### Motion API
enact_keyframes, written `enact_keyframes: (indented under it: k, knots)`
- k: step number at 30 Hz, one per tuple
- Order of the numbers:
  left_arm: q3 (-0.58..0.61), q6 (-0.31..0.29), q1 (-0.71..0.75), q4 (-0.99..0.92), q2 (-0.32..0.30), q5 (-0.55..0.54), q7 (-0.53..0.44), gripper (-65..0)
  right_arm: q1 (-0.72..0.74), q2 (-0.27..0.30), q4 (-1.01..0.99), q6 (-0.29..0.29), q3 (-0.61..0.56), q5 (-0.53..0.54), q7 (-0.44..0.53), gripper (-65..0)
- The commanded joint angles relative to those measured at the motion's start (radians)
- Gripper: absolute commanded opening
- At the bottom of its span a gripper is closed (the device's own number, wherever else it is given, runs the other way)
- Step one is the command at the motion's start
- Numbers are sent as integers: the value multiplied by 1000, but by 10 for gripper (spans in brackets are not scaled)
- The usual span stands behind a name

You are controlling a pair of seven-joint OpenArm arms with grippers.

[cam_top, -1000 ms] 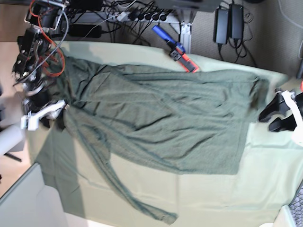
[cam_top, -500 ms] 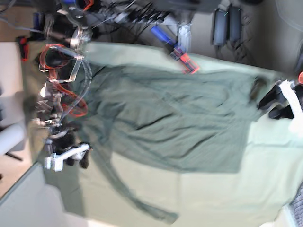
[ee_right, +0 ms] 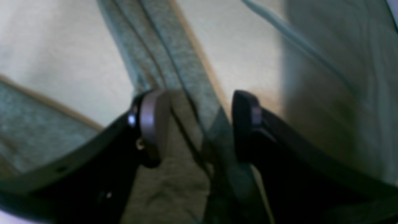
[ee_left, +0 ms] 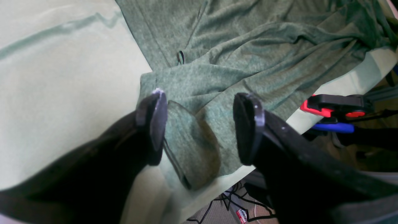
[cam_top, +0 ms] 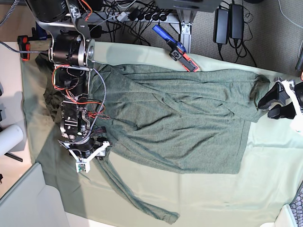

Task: Fold the T-shirt properly
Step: 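Drag the pinched shirt edge with the right gripper across the shirt body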

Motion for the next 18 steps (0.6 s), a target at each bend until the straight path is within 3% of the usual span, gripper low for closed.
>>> enact_keyframes:
  k: [1, 6, 8, 11, 12, 18]
  knots:
    - [-8, -6, -8, 14, -18, -24, -14, -281, 37, 4, 11, -6, 0, 4, 20, -329]
    - [-8, -6, -8, 14, -18, -37, -14, -281, 37, 4, 2, -3, 0, -7, 19, -355]
    - [-8, -6, -8, 14, -18, -37, -14, -281, 37, 4, 2, -3, 0, -11, 19, -440]
    - [-8, -6, -8, 14, -18, -37, -15, -281, 37, 4, 2, -3, 0, -21, 19, -621]
    - [-8, -6, -8, 14, -18, -37, -15, -281, 37, 4, 3, -3, 0, -21, 19, -650]
    - [-8, -6, -8, 14, -18, -36, -20, -281, 37, 3, 8, 32, 0, -20, 8, -650]
